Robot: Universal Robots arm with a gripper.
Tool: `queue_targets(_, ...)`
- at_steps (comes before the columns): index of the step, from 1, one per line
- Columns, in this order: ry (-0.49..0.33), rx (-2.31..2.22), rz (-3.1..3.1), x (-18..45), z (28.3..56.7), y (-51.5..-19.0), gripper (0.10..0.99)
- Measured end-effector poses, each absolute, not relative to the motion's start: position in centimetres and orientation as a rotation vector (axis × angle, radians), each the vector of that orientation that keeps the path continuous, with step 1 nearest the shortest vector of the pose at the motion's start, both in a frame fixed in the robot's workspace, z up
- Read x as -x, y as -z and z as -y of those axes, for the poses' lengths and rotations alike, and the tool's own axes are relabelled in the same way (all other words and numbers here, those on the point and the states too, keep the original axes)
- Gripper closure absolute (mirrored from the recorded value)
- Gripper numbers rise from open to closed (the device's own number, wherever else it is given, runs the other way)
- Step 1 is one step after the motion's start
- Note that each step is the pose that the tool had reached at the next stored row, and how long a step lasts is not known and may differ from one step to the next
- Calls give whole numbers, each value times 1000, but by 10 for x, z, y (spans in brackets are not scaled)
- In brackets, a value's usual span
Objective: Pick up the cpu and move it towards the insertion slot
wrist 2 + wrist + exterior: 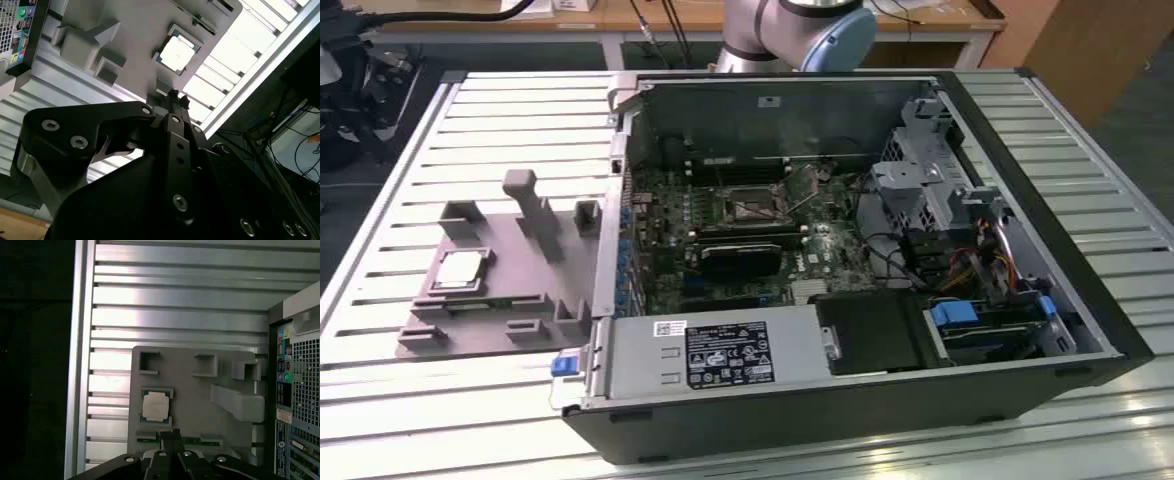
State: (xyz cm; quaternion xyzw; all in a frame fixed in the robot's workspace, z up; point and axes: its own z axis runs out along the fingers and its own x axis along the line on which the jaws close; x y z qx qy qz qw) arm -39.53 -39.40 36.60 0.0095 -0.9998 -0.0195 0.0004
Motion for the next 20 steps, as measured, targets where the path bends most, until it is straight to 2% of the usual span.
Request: queue_targets(20,61,-30,3140,396,394,-355,984)
